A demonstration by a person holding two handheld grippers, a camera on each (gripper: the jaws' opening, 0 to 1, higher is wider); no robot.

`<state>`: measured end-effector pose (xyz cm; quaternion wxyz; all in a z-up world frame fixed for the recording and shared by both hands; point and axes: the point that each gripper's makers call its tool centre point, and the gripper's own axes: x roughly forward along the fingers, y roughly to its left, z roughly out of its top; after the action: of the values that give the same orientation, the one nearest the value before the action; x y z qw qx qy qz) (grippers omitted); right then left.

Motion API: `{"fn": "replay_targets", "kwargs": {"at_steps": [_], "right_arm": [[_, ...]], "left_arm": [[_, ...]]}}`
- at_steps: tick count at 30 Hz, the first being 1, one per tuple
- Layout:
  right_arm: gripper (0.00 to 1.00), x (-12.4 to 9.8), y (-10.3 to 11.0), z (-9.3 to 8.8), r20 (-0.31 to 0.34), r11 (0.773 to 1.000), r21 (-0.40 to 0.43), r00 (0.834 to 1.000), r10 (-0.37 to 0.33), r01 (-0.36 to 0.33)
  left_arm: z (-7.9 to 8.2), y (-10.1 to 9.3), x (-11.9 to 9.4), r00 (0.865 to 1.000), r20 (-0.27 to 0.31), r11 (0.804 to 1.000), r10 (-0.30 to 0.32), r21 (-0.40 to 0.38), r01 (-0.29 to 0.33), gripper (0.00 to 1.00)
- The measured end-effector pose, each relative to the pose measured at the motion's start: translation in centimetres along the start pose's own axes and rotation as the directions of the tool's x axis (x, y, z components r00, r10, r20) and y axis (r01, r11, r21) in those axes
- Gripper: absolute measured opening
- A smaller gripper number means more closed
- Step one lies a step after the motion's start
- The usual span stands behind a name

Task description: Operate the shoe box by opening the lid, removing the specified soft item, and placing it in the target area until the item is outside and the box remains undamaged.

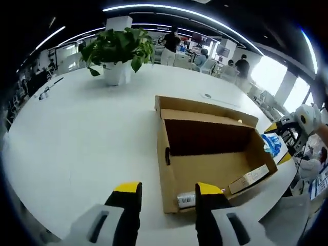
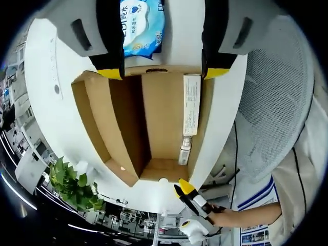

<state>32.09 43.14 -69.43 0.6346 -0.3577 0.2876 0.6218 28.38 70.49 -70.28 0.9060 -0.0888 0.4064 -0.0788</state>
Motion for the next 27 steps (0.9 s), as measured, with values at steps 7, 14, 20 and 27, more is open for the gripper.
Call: {"fn": "replay_targets", "kwargs": {"at_steps": [7,14,20,27], "right_arm": [[0.57,0.8,0.2,0.0,-0.011,1.000,-0.002,1.000,0.013,-0.013],[0.56,1.3,0.4,0.1,-0.016,1.000,0.002,1.000,0.025,-0.025],[0.56,1.6,0.4,0.1,-0.019,0.999,0.005,0.999,0.033,-0.033],[0.56,1.7,0.4,0.1,-0.021,0.999,0.007,0.999,0.036,-0.035]], "left_arm": [[-1.0,0.1,0.6,1.000,-0.022,0.999,-0.008,-0.040,0.007,0.32],[-1.5,0.4,1.0,0.999,-0.028,0.996,-0.020,-0.088,0.017,0.28],[-1.5,0.2,1.4,0.999,-0.034,0.993,-0.032,-0.114,0.028,0.23],[-1.6,-0.2,1.9,0.998,-0.051,0.993,-0.040,-0.111,0.034,0.17]]}}
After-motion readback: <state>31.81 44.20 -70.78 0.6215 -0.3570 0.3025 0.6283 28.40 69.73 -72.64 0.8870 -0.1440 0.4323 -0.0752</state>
